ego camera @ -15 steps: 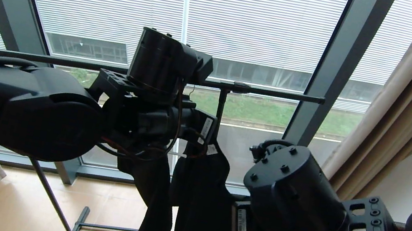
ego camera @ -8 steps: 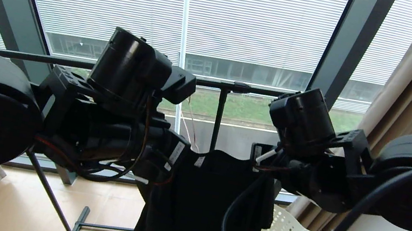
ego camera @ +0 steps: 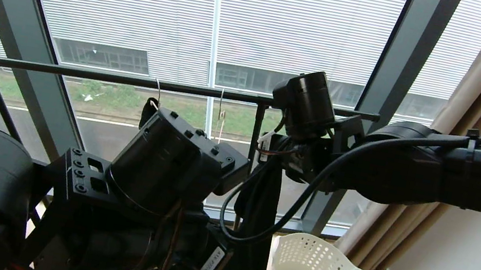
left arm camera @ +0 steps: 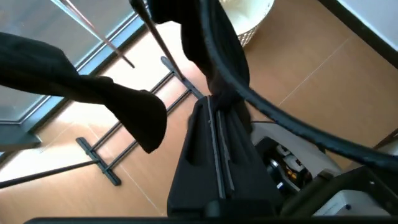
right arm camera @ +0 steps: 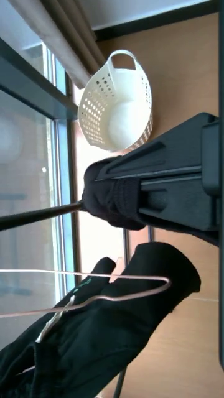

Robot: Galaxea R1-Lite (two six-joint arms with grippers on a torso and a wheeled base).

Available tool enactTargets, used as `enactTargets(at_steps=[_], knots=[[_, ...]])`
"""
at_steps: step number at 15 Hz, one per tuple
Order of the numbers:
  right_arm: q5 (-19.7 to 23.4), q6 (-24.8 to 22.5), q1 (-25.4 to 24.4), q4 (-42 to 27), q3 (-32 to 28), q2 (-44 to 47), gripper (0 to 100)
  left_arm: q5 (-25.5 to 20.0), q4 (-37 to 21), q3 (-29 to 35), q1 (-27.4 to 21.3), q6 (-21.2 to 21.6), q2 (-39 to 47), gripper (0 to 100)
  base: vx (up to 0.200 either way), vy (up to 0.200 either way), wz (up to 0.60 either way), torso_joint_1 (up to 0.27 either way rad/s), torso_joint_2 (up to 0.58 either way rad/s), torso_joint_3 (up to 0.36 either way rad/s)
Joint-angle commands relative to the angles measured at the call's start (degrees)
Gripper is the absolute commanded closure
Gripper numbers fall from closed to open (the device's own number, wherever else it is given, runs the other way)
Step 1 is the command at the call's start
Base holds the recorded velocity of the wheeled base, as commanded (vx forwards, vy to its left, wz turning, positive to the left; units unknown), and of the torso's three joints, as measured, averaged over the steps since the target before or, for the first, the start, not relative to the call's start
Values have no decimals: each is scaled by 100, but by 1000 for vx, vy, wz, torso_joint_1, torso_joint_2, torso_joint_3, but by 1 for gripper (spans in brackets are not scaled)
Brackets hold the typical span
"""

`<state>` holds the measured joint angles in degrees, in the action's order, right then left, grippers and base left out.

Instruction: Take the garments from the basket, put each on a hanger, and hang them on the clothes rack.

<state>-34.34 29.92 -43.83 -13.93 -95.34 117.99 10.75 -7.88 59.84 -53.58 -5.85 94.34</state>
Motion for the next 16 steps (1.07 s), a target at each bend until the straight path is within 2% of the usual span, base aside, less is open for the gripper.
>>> enactTargets(at_steps=[1,3,6,8,11,13,16], knots=[[217,-3,-38,-4,-538,461,100,-188,23,115,-144,-259,5,100,0,0,0,0,0,0],[261,5,-135,5,-547,461,100,-478,23,344,-215,-716,14,100,0,0,0,0,0,0],[270,67,-205,-4,-459,374,100,-513,14,309,-206,-891,40,100,0,0,0,0,0,0],[261,102,-197,5,-204,92,100,-398,5,45,-153,-883,-74,100,0,0,0,0,0,0],[226,41,-12,-4,490,-488,100,41,14,-342,322,-777,-171,100,0,0,0,0,0,0],[147,-82,225,-13,1000,-839,100,129,49,-324,682,-672,-153,100,0,0,0,0,0,0],[-11,-205,287,-13,1791,-1507,100,270,366,-96,1042,-373,181,100,0,0,0,0,0,0]])
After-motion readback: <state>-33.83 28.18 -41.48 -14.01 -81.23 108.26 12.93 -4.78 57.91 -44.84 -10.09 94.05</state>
